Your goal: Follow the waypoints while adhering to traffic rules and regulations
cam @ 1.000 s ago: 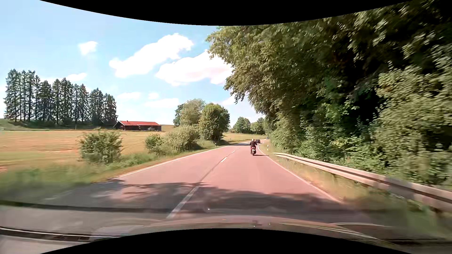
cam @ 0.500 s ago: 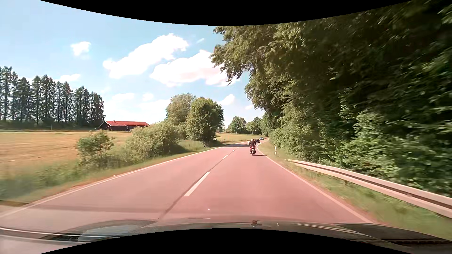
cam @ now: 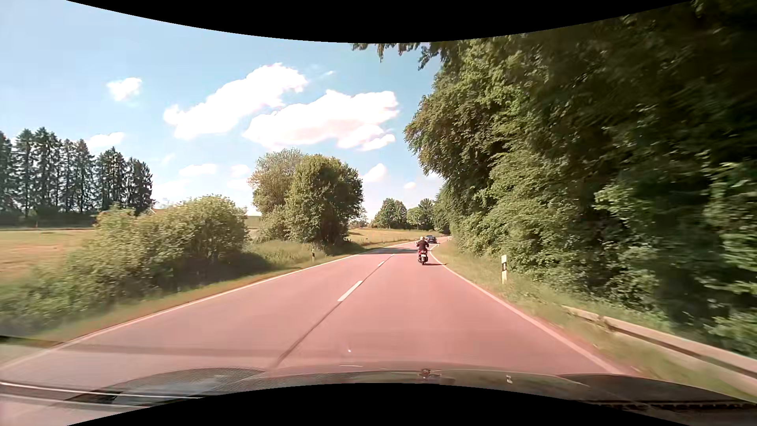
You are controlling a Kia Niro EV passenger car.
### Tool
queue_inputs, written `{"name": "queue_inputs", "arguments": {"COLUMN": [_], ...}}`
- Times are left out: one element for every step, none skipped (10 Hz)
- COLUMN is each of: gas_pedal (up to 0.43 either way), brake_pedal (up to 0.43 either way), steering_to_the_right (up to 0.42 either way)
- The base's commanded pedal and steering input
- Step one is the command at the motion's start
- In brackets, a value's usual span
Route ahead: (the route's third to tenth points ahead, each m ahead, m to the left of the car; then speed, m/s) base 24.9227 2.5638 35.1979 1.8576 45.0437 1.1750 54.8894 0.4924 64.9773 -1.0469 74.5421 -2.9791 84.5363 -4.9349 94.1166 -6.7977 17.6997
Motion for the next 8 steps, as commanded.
{"name": "queue_inputs", "arguments": {"gas_pedal": [0.177,0.169,0.138,0.118,0.118,0.118,0.118,0.118], "brake_pedal": [0.012,0.012,0.012,0.012,0.012,0.012,0.012,0.012], "steering_to_the_right": [0.008,0.009,0.009,0.011,0.011,0.011,0.012,0.012]}}
